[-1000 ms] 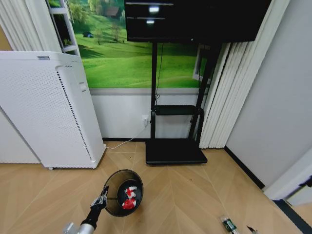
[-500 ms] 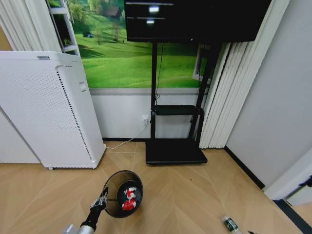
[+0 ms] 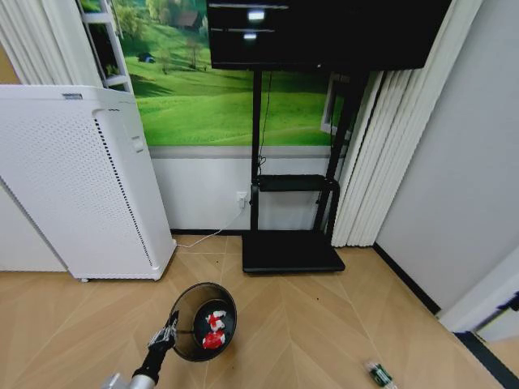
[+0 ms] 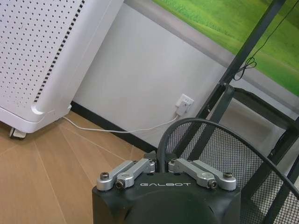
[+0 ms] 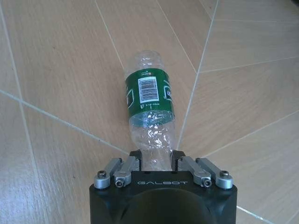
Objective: Pick up the trash bin and place the garbage on the floor into it.
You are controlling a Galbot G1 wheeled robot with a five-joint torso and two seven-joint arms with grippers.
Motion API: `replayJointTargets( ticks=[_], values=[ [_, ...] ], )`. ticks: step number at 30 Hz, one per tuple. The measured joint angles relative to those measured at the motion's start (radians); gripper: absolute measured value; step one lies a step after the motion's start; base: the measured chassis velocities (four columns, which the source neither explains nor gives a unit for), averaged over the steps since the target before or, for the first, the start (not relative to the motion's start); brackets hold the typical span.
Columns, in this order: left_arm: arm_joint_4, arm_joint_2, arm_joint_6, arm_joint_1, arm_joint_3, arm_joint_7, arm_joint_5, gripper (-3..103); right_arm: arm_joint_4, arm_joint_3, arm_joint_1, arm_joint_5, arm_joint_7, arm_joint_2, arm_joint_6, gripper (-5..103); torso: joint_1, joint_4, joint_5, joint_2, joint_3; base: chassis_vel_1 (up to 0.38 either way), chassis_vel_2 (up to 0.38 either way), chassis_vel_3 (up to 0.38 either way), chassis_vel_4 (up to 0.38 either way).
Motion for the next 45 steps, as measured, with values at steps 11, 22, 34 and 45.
replayJointTargets(
  ticks=[11, 22, 34, 45],
  values=[
    [0.020, 0.000, 0.007, -0.055, 0.013, -0.009, 0.037, 7, 0.289, 0.046, -0.148, 0.310, -0.087, 0.069, 0.088, 22, 0.000, 0.0001, -0.0003, 0.000, 0.000, 0.000, 0.000, 0.000, 0.000],
    [0.108, 0.000, 0.027, -0.180, 0.068, -0.029, 0.208, 7, 0.751, 0.025, -0.332, 0.438, -0.210, 0.167, 0.291, 22, 0.000, 0.0010, -0.0001, 0.000, 0.000, 0.000, 0.000, 0.000, 0.000],
    [0.150, 0.035, 0.024, -0.252, 0.247, 0.033, 0.395, 7, 1.011, -0.031, -0.411, 0.444, -0.267, 0.174, 0.338, 22, 0.000, 0.0000, -0.0001, 0.000, 0.000, 0.000, 0.000, 0.000, 0.000],
    [0.128, 0.017, -0.063, -0.232, 0.324, 0.263, 0.469, 7, 0.998, -0.138, -0.398, 0.383, -0.267, 0.145, 0.344, 22, 0.000, 0.0001, 0.0002, 0.000, 0.000, 0.000, 0.000, 0.000, 0.000]
  ],
)
